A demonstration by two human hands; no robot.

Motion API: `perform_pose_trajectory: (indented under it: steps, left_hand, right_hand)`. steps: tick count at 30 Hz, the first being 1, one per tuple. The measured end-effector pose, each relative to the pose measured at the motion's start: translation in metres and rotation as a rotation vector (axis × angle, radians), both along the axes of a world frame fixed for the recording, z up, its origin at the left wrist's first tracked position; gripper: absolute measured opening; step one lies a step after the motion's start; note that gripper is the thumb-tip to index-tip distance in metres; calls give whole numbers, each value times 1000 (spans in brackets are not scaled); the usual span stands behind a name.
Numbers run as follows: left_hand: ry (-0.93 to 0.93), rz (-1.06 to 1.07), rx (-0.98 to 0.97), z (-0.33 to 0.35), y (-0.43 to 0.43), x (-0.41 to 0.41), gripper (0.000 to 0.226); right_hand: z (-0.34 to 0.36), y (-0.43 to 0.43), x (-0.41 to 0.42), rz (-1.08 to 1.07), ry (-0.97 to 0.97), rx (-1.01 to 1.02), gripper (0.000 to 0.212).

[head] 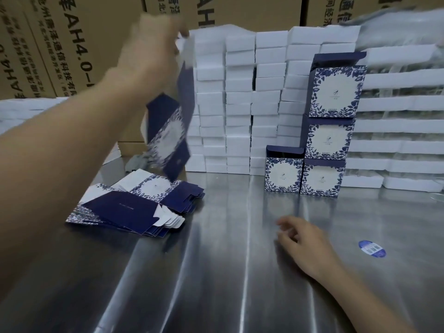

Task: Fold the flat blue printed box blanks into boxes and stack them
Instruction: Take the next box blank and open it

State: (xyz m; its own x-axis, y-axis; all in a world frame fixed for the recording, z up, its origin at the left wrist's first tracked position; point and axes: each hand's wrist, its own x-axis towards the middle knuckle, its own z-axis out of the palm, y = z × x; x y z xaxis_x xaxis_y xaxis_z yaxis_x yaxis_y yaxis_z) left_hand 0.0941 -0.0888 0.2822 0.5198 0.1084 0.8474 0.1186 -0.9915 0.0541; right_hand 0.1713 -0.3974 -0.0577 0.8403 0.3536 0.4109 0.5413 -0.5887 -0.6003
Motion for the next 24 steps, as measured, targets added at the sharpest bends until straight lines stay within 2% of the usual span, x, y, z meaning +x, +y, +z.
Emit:
perform_pose_trajectory:
  steps: [3,6,9,11,12,14,15,18,20,22,24]
  left_hand:
    - [-283,-186,-261,-7,-13,-16,36]
    - [-577,-383,-527,-58,-43,-23,34]
    - [-660,-460,-964,-143,-74,-11,26]
    - [-631,-494,-1298,-201,-91,-1,23]
    - [-611,-526,-1437,-224,-97,1,23]
    - [-535,-614,-1628,-260,-104,3,25]
    - [-473,-667,-1682,-274,-104,4,29]
    - [-256,-850,-1782,-298,-95,5,66]
    - [-163,-911,-1835,-302,-83,7,80]
    - [-115,-945,-1939,-300,-73,8,77]
    - [-25,-961,-2013,-298,-64,8,63]
  right_hand:
    - [16,11,-19,111,64,162,11]
    - [35,28,-39,268,335,526,48]
    - [45,39,-48,296,553,809,76]
    - [45,37,-48,254,613,951,98]
    - [44,34,-46,230,616,1003,98]
    - [42,25,-39,167,570,1088,81]
    - [41,21,-34,118,530,1120,76]
    - [43,7,-19,-16,404,1119,64]
    - [45,1,-13,-63,382,1119,62]
    - [45,-6,-6,-104,355,1087,61]
    - [45,-13,-3,-124,310,1015,60]
